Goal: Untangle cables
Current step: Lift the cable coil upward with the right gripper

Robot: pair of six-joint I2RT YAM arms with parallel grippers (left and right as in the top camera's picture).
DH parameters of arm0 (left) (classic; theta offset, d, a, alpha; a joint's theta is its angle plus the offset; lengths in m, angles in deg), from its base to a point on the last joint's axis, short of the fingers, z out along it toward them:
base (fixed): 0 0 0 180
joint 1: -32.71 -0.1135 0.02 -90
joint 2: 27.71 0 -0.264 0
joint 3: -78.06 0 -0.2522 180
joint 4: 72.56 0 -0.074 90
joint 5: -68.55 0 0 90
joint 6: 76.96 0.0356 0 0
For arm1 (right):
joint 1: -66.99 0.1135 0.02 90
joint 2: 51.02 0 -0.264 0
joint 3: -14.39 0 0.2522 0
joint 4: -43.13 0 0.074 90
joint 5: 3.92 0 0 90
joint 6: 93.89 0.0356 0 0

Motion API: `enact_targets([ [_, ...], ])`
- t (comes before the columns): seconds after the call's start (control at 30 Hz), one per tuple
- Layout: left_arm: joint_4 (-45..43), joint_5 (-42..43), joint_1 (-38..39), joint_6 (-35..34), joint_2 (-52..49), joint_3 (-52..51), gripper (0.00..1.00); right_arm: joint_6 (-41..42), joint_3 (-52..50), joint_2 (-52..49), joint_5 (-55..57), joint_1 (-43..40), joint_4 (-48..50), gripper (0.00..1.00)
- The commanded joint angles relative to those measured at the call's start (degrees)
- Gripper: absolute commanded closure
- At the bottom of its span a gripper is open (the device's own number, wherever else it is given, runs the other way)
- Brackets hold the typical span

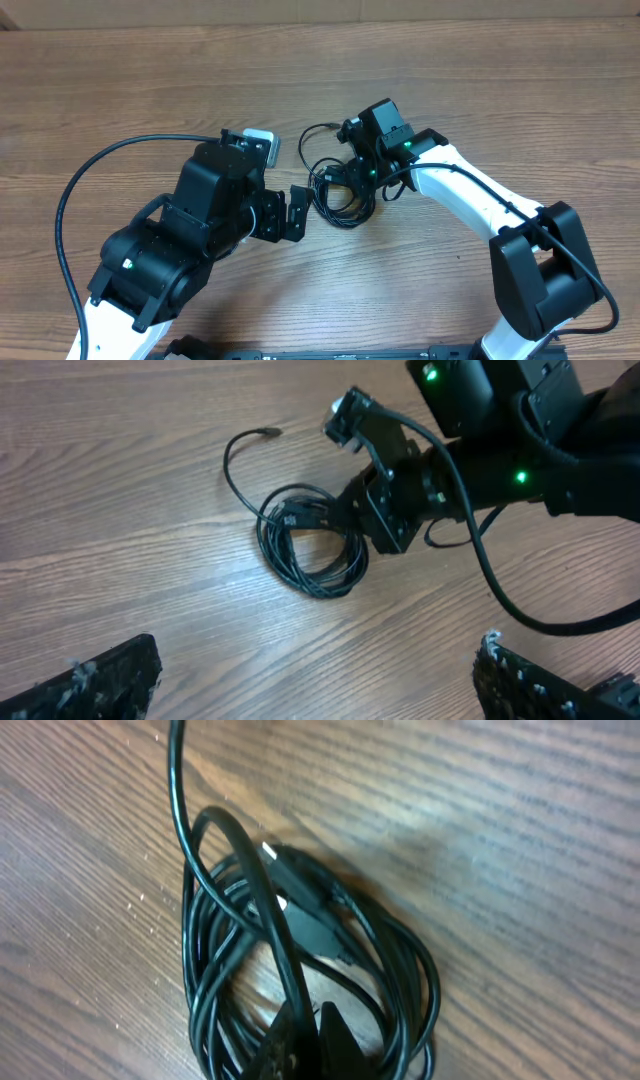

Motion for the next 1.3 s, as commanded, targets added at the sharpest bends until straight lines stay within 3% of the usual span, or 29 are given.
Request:
enact_targets([
  [0.0,0.3,0.0,0.1,0.4,0.0,1.6,0.00,0.4,0.1,1.0,0.7,-0.1,1.2,0.96],
  [0.47,1.0,-2.1,0.1,0.5,-0.1,1.6,0.00,0.4,16.1,1.0,0.7,-0.1,-7.7,0.96],
  [1.27,1.6,-2.4,0.1,0.5,-0.6,1.6,0.00,0.4,56.2,1.1,0.7,-0.1,-37.6,0.96],
])
